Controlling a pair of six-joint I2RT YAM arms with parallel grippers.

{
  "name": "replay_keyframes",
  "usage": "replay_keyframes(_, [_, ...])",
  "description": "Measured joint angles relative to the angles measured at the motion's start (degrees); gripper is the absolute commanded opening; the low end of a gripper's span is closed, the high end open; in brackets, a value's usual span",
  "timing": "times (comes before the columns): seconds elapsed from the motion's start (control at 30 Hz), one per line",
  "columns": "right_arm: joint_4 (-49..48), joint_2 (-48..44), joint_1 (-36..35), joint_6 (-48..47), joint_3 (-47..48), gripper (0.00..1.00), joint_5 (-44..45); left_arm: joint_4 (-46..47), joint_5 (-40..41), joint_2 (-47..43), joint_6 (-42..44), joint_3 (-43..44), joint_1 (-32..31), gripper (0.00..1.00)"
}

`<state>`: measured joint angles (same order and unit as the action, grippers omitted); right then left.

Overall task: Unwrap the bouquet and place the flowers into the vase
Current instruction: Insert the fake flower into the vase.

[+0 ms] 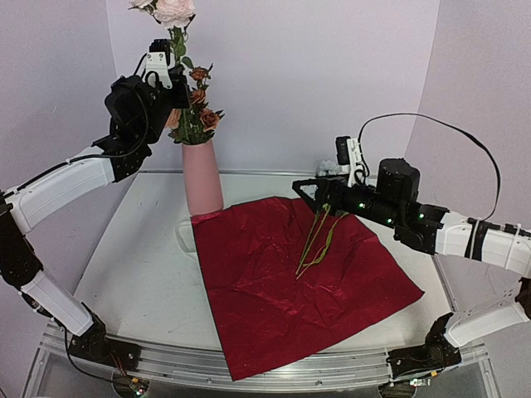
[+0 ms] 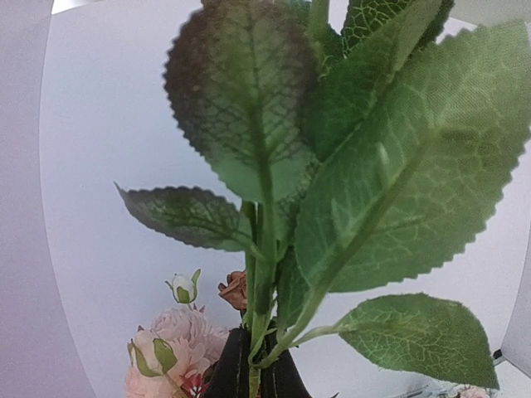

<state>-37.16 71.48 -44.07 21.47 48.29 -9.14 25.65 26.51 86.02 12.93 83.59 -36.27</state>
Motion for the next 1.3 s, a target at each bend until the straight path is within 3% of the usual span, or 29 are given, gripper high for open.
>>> replay_keyframes(0.4, [1.9, -1.8, 0.0, -2.4, 0.1, 0.98, 1.9, 2.7, -0.4, 2.3, -1.3, -0.3, 0.4, 0.0])
replay_keyframes(0.73, [2.1, -2.9, 0.0, -2.4, 0.1, 0.98, 2.6, 6.3, 2.0, 6.3, -2.1, -6.0, 1.4, 0.01])
replay_keyframes(0.8, [2.1, -2.9, 0.0, -2.4, 0.1, 0.98, 2.6, 6.4, 2.8, 7.2, -2.4, -7.2, 1.4, 0.09])
replay_keyframes(0.9, [2.1, -2.9, 0.0, -2.4, 0.1, 0.98, 2.7, 6.4, 4.3, 8.7, -2.9, -8.4, 1.5, 0.3])
replay_keyframes(1.0, [2.1, -2.9, 0.0, -2.4, 0.1, 0.98, 2.8, 6.4, 5.8, 9.5, -4.9, -10.4, 1.5, 0.43])
replay_keyframes(1.3, [2.2, -2.9, 0.0, -2.3, 0.1, 0.98, 3.0, 5.7, 7.3, 7.2, -9.8, -15.6, 1.5, 0.53])
